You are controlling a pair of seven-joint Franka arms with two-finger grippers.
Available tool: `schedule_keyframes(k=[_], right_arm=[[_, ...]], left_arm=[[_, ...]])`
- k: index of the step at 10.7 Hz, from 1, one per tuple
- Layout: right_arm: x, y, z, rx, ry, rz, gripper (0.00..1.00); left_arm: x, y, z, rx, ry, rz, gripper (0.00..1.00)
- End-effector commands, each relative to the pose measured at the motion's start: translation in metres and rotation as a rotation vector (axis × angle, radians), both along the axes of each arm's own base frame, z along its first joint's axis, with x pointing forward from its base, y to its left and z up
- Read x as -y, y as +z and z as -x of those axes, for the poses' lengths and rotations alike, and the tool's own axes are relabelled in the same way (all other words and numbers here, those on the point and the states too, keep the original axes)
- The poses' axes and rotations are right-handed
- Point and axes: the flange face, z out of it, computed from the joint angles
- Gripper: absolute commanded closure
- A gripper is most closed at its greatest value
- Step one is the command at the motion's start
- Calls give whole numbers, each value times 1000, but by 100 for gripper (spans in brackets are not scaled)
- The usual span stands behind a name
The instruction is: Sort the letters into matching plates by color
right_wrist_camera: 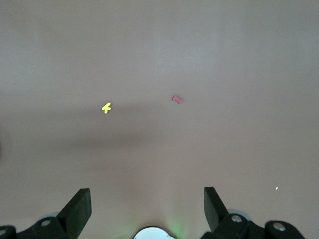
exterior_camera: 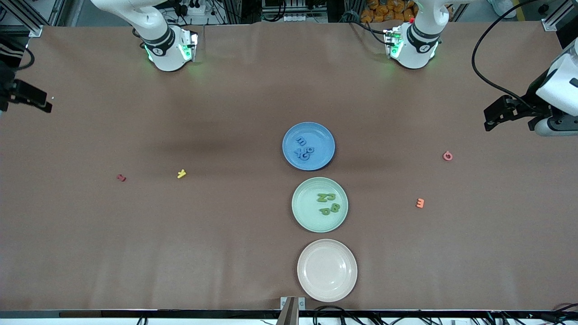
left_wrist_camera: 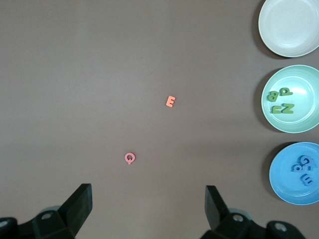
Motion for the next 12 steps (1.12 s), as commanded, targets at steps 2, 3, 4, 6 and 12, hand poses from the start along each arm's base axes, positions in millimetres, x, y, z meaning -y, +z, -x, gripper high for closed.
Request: schedule_keyframes(k=[2,3,4,6,12], right_arm=[[2,-49,1,30,-52,9,0],[3,-49,-1,45,-54,10,0],[3,-52,-1,47,-53,9,0],[2,-53,-2,57,-50,11,0],[-3,-20,-10,77,-50,19,0]], left_arm=[[-2,4,1,5,-22,13,0],[-2,6,2,10,-23,8,0],[-1,6,2,9,-25,17,0],[-2,8,2,12,-24,13,0],[-2,1,-1,1,-24,19,0]])
